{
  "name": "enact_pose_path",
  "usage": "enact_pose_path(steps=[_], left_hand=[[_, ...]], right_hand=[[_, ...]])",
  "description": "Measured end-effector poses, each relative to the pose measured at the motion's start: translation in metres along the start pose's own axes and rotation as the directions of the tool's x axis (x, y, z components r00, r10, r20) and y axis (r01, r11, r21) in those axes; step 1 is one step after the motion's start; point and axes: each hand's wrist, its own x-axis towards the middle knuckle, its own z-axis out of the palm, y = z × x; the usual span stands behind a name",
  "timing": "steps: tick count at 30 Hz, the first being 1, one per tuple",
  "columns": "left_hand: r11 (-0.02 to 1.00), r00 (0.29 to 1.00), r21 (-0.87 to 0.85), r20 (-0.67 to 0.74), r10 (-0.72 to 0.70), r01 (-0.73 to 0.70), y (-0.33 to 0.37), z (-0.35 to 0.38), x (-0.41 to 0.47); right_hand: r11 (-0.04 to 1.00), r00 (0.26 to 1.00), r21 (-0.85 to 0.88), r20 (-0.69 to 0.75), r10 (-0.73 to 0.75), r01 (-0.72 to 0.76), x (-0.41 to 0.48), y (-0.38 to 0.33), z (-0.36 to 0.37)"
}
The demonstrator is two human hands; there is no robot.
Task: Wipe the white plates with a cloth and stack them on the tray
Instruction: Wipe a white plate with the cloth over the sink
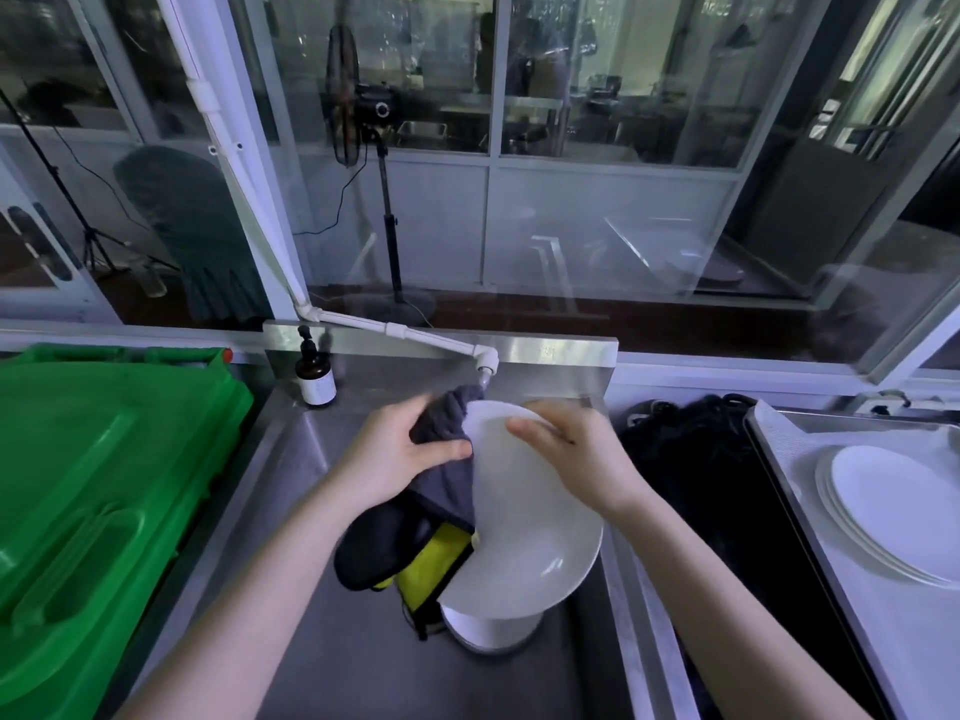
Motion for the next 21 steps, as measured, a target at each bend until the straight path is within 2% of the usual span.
enact_pose_path(steps=[2, 3, 5, 7, 8, 10, 12, 14, 15, 16, 18, 19, 21], left_hand=[[0.993, 0.982, -0.112, -0.176, -0.067, 0.047, -0.002, -0.002, 0.001], [0.974, 0.949, -0.213, -0.287, -0.133, 0.072, -0.002, 0.0, 0.0], [0.867, 0.829, -0.488, -0.441, -0.343, 0.099, 0.001, 0.014, -0.004], [0.756, 0.709, -0.635, -0.459, -0.536, 0.16, 0.004, 0.03, -0.012], [0.728, 0.685, -0.661, -0.445, -0.576, 0.183, 0.002, 0.034, -0.016], [0.724, 0.7, -0.667, -0.433, -0.568, 0.175, 0.001, 0.029, -0.019], [0.806, 0.745, -0.575, -0.475, -0.469, 0.14, 0.001, 0.015, -0.016], [0.941, 0.825, -0.329, -0.507, -0.249, 0.081, 0.008, -0.001, -0.011], [0.982, 0.879, -0.18, -0.458, -0.134, 0.056, 0.014, -0.006, -0.008], [0.998, 0.927, -0.067, -0.373, -0.04, 0.016, 0.02, -0.008, -0.005], [0.998, 0.976, 0.015, -0.206, 0.068, -0.066, 0.028, -0.005, -0.003], [0.997, 0.983, 0.007, -0.164, 0.081, -0.081, 0.031, -0.004, -0.003], [0.996, 0.989, -0.058, -0.132, 0.06, -0.068, 0.03, -0.003, -0.003]], right_hand=[[0.986, 0.984, 0.168, -0.173, 0.05, -0.02, -0.005, 0.003, 0.001], [0.96, 0.952, 0.277, -0.283, 0.115, -0.034, -0.008, 0.002, 0.005], [0.86, 0.832, 0.508, -0.46, 0.311, -0.04, -0.012, -0.002, 0.022], [0.771, 0.742, 0.636, -0.502, 0.444, -0.032, -0.016, -0.004, 0.038], [0.765, 0.743, 0.642, -0.491, 0.455, -0.044, -0.019, -0.003, 0.042], [0.801, 0.819, 0.59, -0.406, 0.404, -0.103, -0.024, 0.0, 0.038], [0.846, 0.9, 0.518, -0.297, 0.319, -0.128, -0.023, 0.003, 0.018], [0.878, 0.965, 0.466, -0.163, 0.205, -0.108, -0.013, -0.004, -0.008], [0.916, 0.987, 0.387, -0.075, 0.142, -0.103, -0.006, -0.01, -0.017], [0.967, 0.997, 0.243, 0.013, 0.073, -0.074, 0.001, -0.016, -0.023], [0.995, 0.988, -0.094, 0.154, -0.02, 0.035, 0.011, -0.024, -0.019], [0.981, 0.984, -0.179, 0.174, -0.037, 0.068, 0.013, -0.026, -0.015], [0.98, 0.986, -0.174, 0.148, -0.071, 0.097, 0.012, -0.023, -0.012]])
